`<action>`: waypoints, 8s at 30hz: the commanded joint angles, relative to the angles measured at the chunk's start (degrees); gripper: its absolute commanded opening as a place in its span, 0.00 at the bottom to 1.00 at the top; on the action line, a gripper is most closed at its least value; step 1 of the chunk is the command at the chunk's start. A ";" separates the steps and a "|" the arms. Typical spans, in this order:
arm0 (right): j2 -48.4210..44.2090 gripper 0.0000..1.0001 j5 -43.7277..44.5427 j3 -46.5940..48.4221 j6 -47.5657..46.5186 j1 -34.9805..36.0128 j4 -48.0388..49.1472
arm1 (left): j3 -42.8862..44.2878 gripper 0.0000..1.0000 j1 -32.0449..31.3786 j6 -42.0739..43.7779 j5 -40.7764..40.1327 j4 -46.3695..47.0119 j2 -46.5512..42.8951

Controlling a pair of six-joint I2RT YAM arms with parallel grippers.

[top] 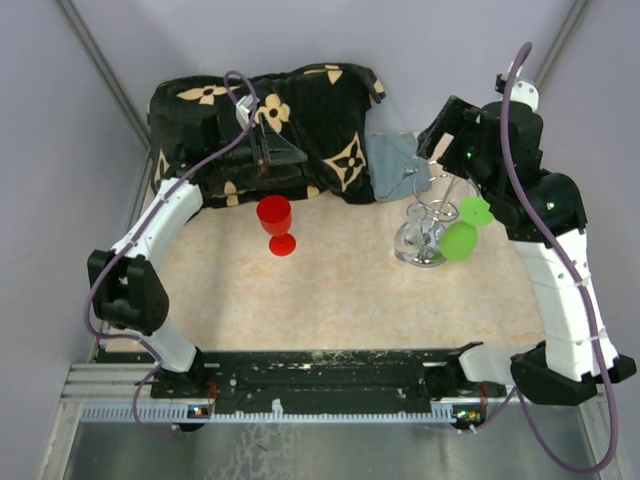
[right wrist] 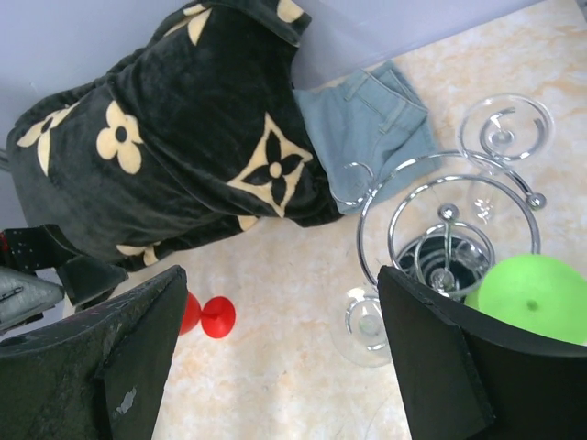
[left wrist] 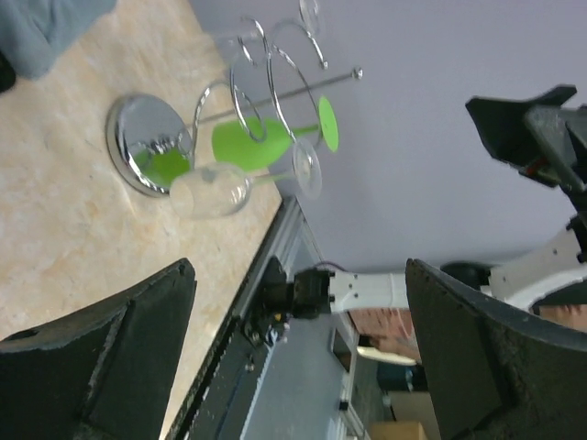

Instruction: Take the wine glass off the wine glass rack

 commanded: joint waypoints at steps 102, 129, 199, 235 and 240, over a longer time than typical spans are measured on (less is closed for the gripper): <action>-17.31 0.95 6.58 -19.96 13.68 -0.37 -5.85 | 6.85 0.19 -28.48 -20.70 -11.60 17.89 22.45; -17.51 0.95 5.09 -21.97 13.52 -0.36 -3.93 | 7.70 0.31 -27.87 -19.30 -12.48 14.96 20.16; -16.74 0.96 2.20 -24.41 13.64 -0.37 -0.44 | 8.77 0.00 -28.95 -22.28 -10.30 16.54 17.24; -18.48 0.97 0.36 -26.16 15.09 -0.37 -0.24 | 1.04 0.00 -28.53 -25.63 -8.25 22.97 11.20; -17.34 0.97 0.74 -21.76 13.84 -0.37 -0.79 | 1.34 0.00 -27.66 -23.19 -7.93 24.12 9.38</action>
